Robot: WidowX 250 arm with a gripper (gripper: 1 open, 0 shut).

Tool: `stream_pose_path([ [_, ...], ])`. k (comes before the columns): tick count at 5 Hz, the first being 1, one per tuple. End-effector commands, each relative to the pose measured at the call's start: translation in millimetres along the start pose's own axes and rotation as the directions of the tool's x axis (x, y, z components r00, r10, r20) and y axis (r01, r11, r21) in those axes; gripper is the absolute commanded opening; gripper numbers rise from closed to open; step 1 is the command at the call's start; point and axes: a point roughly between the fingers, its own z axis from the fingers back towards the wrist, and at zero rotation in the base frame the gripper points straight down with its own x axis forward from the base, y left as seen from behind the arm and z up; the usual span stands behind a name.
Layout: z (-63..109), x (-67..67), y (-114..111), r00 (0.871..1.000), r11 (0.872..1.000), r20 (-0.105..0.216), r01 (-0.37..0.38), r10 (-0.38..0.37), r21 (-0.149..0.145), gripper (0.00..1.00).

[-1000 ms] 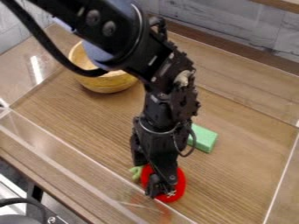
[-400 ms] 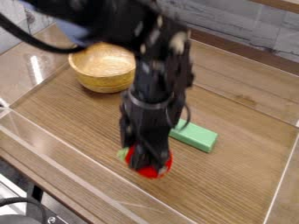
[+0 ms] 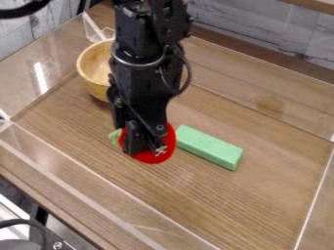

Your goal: Move the red fruit to the left side of the table

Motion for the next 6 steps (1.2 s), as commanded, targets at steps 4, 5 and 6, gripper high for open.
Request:
stream_pose_path([
  [4,-2.5,15.2,0,0.991,0.993,0.067,0.114,-0.113,-0.013,0.00],
  [5,1.6,16.9,-10,0.987,0.990,0.075,0.142,-0.140,-0.019,0.00],
  [6,1.1,20.0,-23,0.981,0.984,0.076,0.178,-0.176,-0.028,0.00],
])
